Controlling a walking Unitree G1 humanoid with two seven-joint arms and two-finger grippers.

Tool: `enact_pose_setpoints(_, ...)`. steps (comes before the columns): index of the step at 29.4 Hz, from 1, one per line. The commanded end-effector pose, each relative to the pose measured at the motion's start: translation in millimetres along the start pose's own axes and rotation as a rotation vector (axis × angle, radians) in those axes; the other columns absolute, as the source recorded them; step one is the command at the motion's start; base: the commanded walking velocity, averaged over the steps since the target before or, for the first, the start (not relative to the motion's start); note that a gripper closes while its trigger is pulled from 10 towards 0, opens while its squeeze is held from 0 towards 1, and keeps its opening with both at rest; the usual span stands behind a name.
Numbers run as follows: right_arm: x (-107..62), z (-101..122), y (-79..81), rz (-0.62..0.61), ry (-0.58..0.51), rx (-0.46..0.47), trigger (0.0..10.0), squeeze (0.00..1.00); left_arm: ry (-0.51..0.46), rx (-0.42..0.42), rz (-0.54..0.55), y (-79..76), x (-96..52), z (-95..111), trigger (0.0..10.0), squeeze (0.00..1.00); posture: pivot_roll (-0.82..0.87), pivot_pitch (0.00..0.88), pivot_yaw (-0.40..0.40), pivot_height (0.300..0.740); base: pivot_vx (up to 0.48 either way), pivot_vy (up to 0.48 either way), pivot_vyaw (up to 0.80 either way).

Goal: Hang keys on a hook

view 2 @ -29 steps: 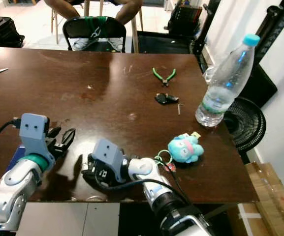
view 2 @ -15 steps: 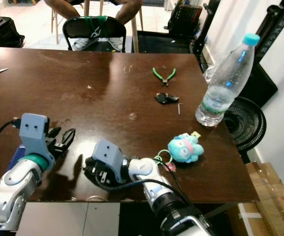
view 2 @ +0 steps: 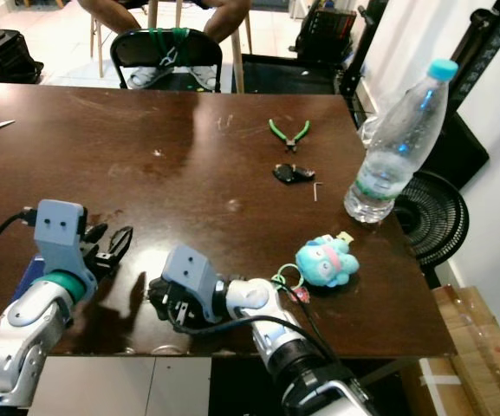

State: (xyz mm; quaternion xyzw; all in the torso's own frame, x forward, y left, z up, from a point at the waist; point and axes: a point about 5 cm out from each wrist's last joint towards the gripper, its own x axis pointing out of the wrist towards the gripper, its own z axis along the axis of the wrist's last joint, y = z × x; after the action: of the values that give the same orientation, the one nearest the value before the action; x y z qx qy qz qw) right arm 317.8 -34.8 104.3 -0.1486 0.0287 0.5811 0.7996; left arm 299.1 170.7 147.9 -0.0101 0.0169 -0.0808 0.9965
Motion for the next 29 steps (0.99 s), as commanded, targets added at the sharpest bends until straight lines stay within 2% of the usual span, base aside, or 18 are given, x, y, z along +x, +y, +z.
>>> enact_pose_setpoints(1, -1.6, 1.4, -0.5, -0.023, -0.026, 0.018, 0.0, 0.00, 0.021, -0.006, -0.001, 0.7, -1.8, -5.0, 10.0, 0.00, 0.05, 0.100, 0.064, 0.740, 0.000, 0.000, 0.00)
enact_pose_setpoints(2, -2.3, 4.9, -2.5, -0.041, -0.047, 0.020, 0.0, 0.00, 0.021, -0.006, -0.001, 0.5, -1.9, -5.2, 10.0, 0.00, 0.05, 0.100, 0.064, 0.740, 0.000, 0.000, 0.00)
enact_pose_setpoints(3, -3.5, 19.5, -6.8, -0.111, -0.126, -0.001, 10.0, 0.00, 0.022, -0.007, -0.001, 0.9, -2.5, -6.3, 10.0, 0.00, 0.04, 0.090, 0.065, 0.740, 0.000, 0.000, 0.00)
enact_pose_setpoints(5, -7.6, 42.7, -9.7, -0.220, -0.259, -0.010, 10.0, 0.00, 0.026, -0.008, 0.000, 1.8, -3.3, -8.9, 10.0, 0.00, 0.02, 0.072, 0.066, 0.740, 0.000, 0.000, 0.00)
enact_pose_setpoints(6, -7.6, 42.7, -9.7, -0.220, -0.259, -0.010, 10.0, 0.00, 0.026, -0.008, 0.000, 1.8, -3.3, -8.9, 10.0, 0.00, 0.02, 0.072, 0.066, 0.740, 0.000, 0.000, 0.00)
enact_pose_setpoints(9, -21.0, 70.7, -10.6, -0.423, -0.437, -0.002, 10.0, 0.00, 0.034, -0.007, -0.006, 1.0, -1.5, -12.4, 10.0, 0.00, 0.01, 0.059, 0.069, 0.740, 0.000, 0.000, 0.00)
enact_pose_setpoints(10, -21.0, 70.7, -10.6, -0.423, -0.437, -0.002, 10.0, 0.00, 0.034, -0.007, -0.006, 1.0, -1.5, -12.4, 10.0, 0.00, 0.01, 0.059, 0.069, 0.740, 0.000, 0.000, 0.00)
enact_pose_setpoints(12, -34.3, 82.7, -16.4, -0.598, -0.496, -0.063, 10.0, 0.00, 0.034, -0.009, -0.020, -1.6, 2.6, -12.5, 10.0, 0.00, -0.02, 0.051, 0.086, 0.740, 0.000, 0.000, 0.00)
enact_pose_setpoints(17, -44.0, 95.0, -22.6, -0.719, -0.542, -0.117, 10.0, 0.00, 0.029, -0.006, -0.054, -8.9, 10.3, -10.9, 10.0, 0.00, -0.03, 0.043, 0.095, 0.740, 0.000, 0.000, 0.00)
enact_pose_setpoints(22, -45.7, 95.9, -23.5, -0.736, -0.540, -0.115, 10.0, 0.00, 0.028, -0.005, -0.060, -10.6, 12.1, -10.5, 10.0, 0.00, -0.03, 0.041, 0.091, 0.740, 0.000, 0.000, 0.00)
enact_pose_setpoints(29, -55.6, 86.9, -30.1, -0.827, -0.499, -0.077, 10.0, 0.00, 0.006, -0.004, -0.050, -11.5, 14.1, -7.0, 10.0, 0.00, -0.03, 0.045, 0.086, 0.740, 0.000, 0.000, 0.00)
